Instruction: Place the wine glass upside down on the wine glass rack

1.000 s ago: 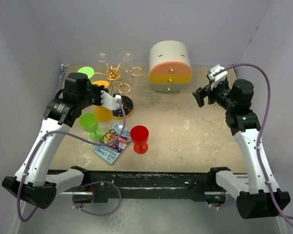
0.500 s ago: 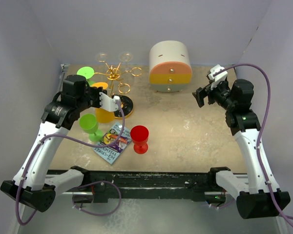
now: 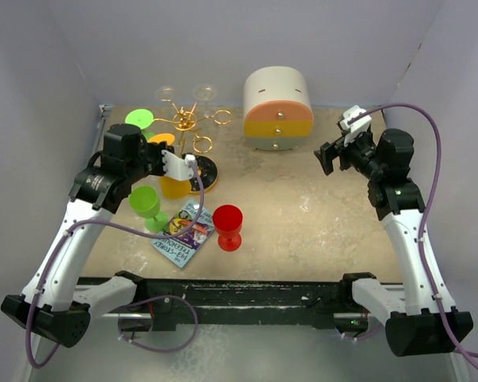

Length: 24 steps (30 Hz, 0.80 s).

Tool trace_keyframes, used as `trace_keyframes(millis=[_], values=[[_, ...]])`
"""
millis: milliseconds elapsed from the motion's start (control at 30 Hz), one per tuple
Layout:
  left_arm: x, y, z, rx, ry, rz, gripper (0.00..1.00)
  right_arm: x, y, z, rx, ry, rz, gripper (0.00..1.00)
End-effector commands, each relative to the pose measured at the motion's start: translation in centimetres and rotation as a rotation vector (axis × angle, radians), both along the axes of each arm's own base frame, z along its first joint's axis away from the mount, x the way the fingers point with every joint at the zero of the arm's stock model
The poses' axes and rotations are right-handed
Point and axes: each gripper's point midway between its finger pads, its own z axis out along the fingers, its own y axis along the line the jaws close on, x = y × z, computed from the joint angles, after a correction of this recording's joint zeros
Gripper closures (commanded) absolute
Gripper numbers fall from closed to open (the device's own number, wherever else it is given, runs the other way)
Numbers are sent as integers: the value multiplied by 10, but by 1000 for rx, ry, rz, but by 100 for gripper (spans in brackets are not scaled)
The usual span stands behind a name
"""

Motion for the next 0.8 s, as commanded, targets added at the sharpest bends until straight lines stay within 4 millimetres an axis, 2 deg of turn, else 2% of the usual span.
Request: trace_keyframes(millis=[0,400,700,767], values=[[-7,0,1,-27,-3,7,88,2,2,7,-5,-34,23,7],[-15,-2,-9,-40,35,-2,75,2,2,7,-6,-36,20,7],[-21,7,-8,-17,36,22,73,3,4,7,-5,-32,32,7],[-24,10,-9,-7,41,28,72,1,5,1,-7,-6,40,7]])
